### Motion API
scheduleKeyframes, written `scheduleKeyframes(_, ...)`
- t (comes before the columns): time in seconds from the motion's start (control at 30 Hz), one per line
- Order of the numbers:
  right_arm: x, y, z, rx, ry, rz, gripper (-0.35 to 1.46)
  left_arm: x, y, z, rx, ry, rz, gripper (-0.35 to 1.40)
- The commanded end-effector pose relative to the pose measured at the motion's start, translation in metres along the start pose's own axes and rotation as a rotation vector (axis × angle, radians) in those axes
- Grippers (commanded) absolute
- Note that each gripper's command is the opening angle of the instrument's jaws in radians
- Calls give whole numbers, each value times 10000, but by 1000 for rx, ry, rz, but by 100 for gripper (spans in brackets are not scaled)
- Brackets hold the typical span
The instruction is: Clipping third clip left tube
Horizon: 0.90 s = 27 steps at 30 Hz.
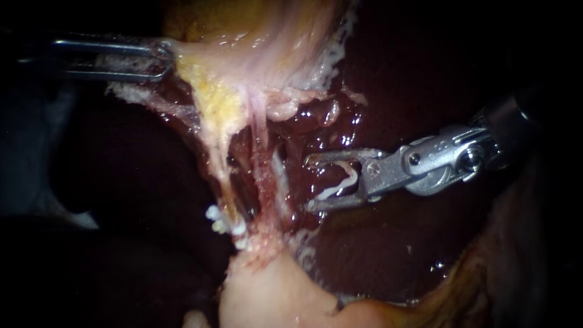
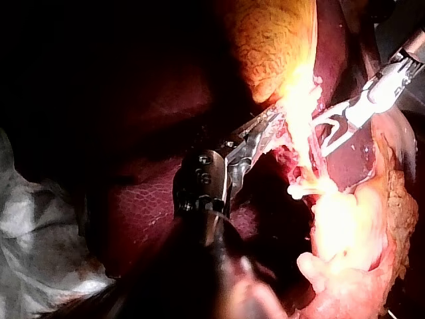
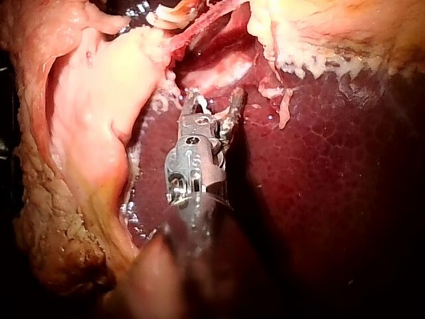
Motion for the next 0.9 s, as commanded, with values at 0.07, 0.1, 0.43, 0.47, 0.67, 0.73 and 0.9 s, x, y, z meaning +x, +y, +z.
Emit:
scheduleKeyframes(0.07,1,0,-1,2,1,2,41,0,0,-1,0,0,0,-35)
scheduleKeyframes(0.1,1,-1,-2,2,4,2,41,0,0,-1,0,0,0,-35)
scheduleKeyframes(0.43,30,-10,-15,8,71,49,48,0,0,-1,0,0,0,-35)
scheduleKeyframes(0.47,36,-12,-17,11,79,58,49,0,0,-1,0,0,0,-35)
scheduleKeyframes(0.67,68,-22,-22,38,136,95,49,0,0,-1,0,0,0,-35)
scheduleKeyframes(0.73,76,-25,-20,44,147,102,49,0,0,-1,0,0,0,-35)
scheduleKeyframes(0.9,94,-36,-12,62,174,117,49,0,0,-1,0,0,0,-35)
